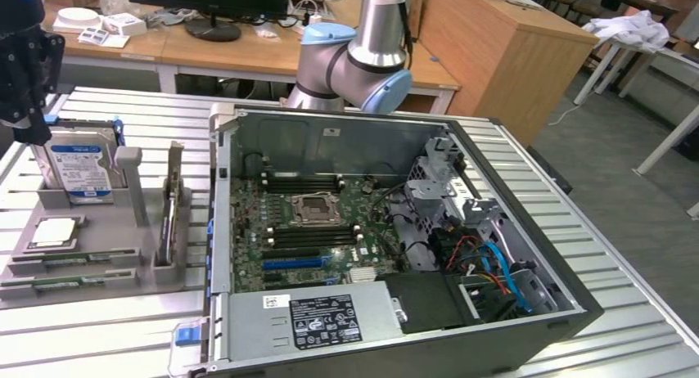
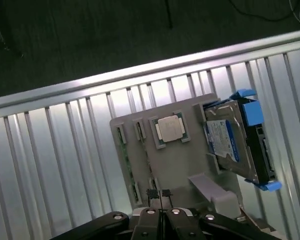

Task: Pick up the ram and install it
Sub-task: 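Pick up the ram and move it above insertion slot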

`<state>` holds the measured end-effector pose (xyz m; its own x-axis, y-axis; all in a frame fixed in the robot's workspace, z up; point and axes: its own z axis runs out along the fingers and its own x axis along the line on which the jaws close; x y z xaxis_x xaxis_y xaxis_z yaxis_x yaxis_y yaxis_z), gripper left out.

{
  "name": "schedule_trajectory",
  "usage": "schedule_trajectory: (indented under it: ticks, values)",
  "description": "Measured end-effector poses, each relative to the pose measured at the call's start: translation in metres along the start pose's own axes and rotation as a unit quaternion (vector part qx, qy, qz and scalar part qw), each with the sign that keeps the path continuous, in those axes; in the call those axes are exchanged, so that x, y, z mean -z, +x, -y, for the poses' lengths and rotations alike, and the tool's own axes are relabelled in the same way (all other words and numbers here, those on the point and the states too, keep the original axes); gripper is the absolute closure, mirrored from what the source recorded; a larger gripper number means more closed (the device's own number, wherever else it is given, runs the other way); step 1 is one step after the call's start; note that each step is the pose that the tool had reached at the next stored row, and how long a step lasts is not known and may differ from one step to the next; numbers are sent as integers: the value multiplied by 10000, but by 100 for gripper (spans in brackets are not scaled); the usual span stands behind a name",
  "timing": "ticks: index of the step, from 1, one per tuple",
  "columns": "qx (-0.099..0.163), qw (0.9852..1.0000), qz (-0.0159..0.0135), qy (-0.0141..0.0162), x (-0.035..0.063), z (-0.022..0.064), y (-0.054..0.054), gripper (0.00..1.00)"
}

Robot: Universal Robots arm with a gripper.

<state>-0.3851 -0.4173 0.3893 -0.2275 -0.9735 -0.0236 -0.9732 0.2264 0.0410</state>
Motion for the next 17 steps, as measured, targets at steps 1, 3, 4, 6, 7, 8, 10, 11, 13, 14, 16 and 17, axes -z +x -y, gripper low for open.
schedule_trajectory:
  ticks: [1,3,4,6,7,8,10,11,13,14,16,17]
  values:
    - [90,10000,-3,-2,-1,0,0,89]
    - [277,9996,-11,-7,-1,0,0,89]
    - [367,9993,-15,-9,-1,0,0,89]
    - [546,9985,-22,-13,-2,0,0,89]
    - [636,9980,-26,-15,-2,0,0,89]
    - [726,9974,-30,-17,-2,0,0,89]
    - [911,9958,-37,-22,-2,0,0,89]
    - [1000,9950,-41,-24,-3,0,0,89]
    - [1176,9930,-48,-28,-4,0,0,89]
    - [1257,9921,-52,-30,-4,0,0,89]
    - [1327,9911,-55,-32,-3,0,0,89]
    - [1328,9911,-55,-32,-3,0,0,89]
